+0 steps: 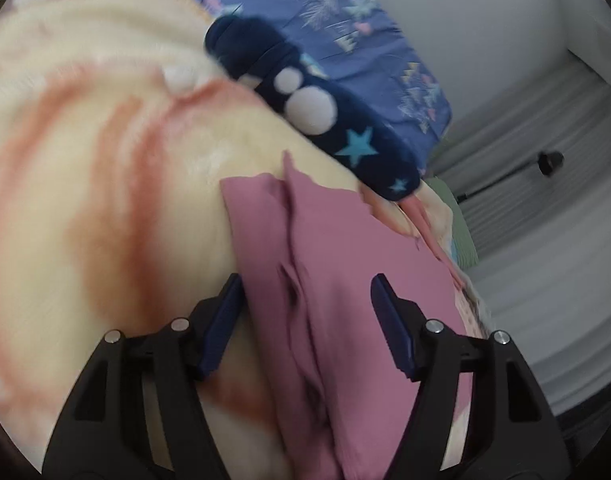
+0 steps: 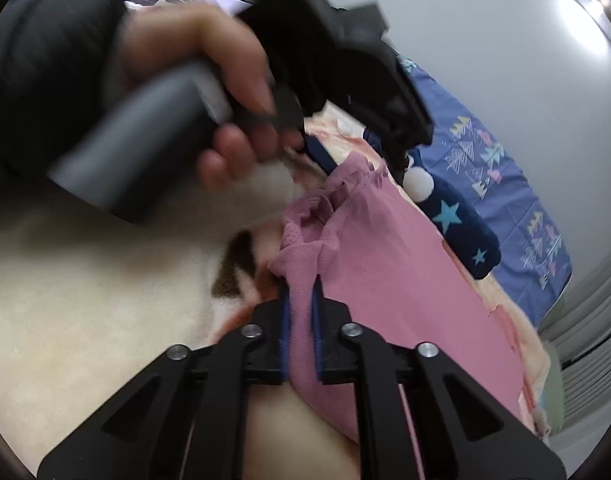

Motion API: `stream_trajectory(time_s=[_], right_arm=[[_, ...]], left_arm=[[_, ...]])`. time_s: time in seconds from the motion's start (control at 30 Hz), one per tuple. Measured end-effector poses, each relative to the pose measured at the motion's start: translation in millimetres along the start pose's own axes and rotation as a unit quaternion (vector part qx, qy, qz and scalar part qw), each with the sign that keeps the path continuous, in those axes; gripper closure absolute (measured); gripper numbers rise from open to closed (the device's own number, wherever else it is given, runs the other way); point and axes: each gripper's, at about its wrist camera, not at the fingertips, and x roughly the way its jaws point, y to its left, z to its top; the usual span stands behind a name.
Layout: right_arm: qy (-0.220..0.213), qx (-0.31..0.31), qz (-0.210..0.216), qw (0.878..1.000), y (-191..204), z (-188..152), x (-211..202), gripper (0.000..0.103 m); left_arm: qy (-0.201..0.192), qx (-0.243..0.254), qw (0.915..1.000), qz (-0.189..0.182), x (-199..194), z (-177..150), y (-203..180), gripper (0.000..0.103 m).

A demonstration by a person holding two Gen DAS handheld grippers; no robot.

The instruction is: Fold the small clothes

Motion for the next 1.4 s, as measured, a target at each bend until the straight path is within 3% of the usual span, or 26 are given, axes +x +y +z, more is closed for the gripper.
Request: stream_trajectory(time_s=[0.07, 0.1, 0.13, 0.27, 0.4, 0.53, 0.57, 0.6, 0.67, 0.93, 1.03, 1.07, 1.1, 1.27, 1.4], right_arm=[[0.0, 0.007, 0.011, 1.0, -5, 1, 1, 0.097], [-0.01, 0.002, 0.01, 1.0, -4, 1, -5, 0.097], [-0.023, -0.006, 0.002, 1.0, -2, 3, -13, 0.097], [-0.057, 0.0, 0.02, 0.998, 0, 8, -42, 0.101], [-0.033, -0.007, 0.025, 0.999, 3, 0, -22, 0.101], [-0.04, -0.04, 0.012, 0.998, 14, -9, -29, 0.1], [-0.045, -0.046, 0.008, 0.998, 15, -10, -33, 0.094], [-0.045, -0.052, 0.006, 0.998, 17, -11, -35, 0.081], [-0.046, -0.066, -0.002, 0.997, 21, -14, -39, 0.07], [0.004, -0.089, -0.046, 0.995, 29, -9, -8, 0.069], [0.009, -0.096, -0.053, 0.994, 36, 2, 9, 0.073], [0.008, -0.098, -0.05, 0.994, 38, 4, 11, 0.091], [0.007, -0.098, -0.044, 0.994, 40, 6, 12, 0.097], [-0.037, -0.076, -0.039, 0.996, 33, 10, -16, 0.097], [-0.021, -0.076, -0.028, 0.996, 34, 9, -10, 0.097]], left_arm=[[-0.013, 0.001, 0.9998, -0.014, 11, 9, -1, 0.052], [-0.012, 0.003, 0.9993, -0.034, 14, 15, -4, 0.09], [-0.011, 0.002, 0.9986, -0.052, 13, 18, -5, 0.093], [-0.065, 0.012, 0.9939, -0.088, -11, 25, -3, 0.093], [-0.03, 0.012, 0.9992, -0.024, 8, 19, 12, 0.093], [-0.038, 0.016, 0.9988, -0.025, 4, 21, 11, 0.089], [-0.037, 0.014, 0.999, -0.021, 3, 21, 13, 0.089], [-0.035, 0.007, 0.9991, -0.024, 3, 21, 15, 0.088], [-0.035, 0.005, 0.999, -0.026, 1, 22, 17, 0.086], [-0.011, 0.041, 0.9991, -0.008, 3, 14, 13, 0.077], [-0.009, 0.046, 0.9989, -0.006, 4, 14, 13, 0.076], [-0.009, 0.046, 0.9989, -0.006, 4, 13, 12, 0.076], [-0.011, 0.046, 0.9989, -0.006, 4, 14, 12, 0.076], [-0.011, 0.041, 0.9991, -0.007, 5, 14, 15, 0.086], [-0.012, 0.044, 0.9989, -0.006, 5, 14, 15, 0.089]])
